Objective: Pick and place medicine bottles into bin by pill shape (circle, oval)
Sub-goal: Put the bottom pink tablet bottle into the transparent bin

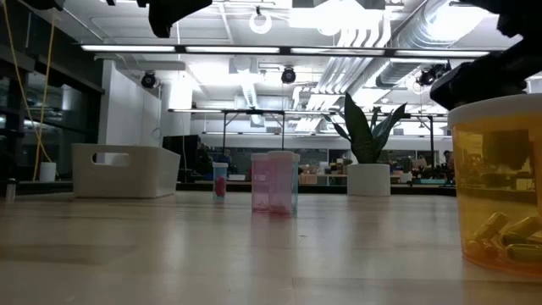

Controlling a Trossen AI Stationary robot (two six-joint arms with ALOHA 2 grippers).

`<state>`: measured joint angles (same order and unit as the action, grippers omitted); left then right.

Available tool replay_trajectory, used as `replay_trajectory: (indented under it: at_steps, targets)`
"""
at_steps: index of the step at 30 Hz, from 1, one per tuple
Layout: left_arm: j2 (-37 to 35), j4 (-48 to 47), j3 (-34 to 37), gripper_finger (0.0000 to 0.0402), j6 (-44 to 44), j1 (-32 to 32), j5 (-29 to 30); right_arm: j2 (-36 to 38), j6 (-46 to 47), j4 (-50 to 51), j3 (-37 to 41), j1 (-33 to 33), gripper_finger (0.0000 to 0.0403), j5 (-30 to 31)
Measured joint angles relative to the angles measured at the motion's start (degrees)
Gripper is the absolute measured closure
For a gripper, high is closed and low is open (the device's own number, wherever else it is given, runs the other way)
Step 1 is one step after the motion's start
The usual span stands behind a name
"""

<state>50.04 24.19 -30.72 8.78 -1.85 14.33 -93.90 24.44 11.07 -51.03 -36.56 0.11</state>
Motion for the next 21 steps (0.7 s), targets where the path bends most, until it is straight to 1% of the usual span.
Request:
replay_trajectory:
  at_steps: [4,8,10,21]
  targets:
    - [0.0,0.0,0.0,0.0108,0.0,0.0,0.0,0.0,0.0,-0.6,0.0,0.0,0.0107,2.5]
    - [0.0,0.0,0.0,0.0108,0.0,0.0,0.5,0.0,0.2,-0.4,0.0,-0.2,0.0109,2.5]
    - [0.0,0.0,0.0,0.0108,0.0,0.0,0.9,0.0,0.2,-0.4,0.0,-0.3,0.0117,2.4]
    - [0.0,0.0,0.0,0.0108,0.0,0.0,1.5,0.0,0.2,-0.2,0.0,-0.3,0.0209,2.4]
